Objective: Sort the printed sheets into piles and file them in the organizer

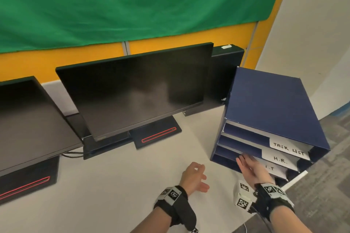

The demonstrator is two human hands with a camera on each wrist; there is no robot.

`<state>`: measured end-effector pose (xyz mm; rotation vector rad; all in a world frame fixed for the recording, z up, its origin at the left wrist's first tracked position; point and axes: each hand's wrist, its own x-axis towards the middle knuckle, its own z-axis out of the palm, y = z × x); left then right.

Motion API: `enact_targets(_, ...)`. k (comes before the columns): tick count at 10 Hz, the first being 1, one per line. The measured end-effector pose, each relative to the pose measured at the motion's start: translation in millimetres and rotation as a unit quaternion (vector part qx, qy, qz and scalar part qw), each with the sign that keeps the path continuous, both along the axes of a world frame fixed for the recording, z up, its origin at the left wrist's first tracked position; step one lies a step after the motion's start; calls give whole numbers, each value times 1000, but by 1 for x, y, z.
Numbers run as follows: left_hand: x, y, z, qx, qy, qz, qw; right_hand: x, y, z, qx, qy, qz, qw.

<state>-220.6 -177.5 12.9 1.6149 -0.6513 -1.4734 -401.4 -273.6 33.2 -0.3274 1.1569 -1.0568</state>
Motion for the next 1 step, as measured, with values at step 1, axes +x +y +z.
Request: enact_targets(1, 25, 34, -4, -13, -61, -39, 997, 8, -5, -17, 9, -34, 54, 998)
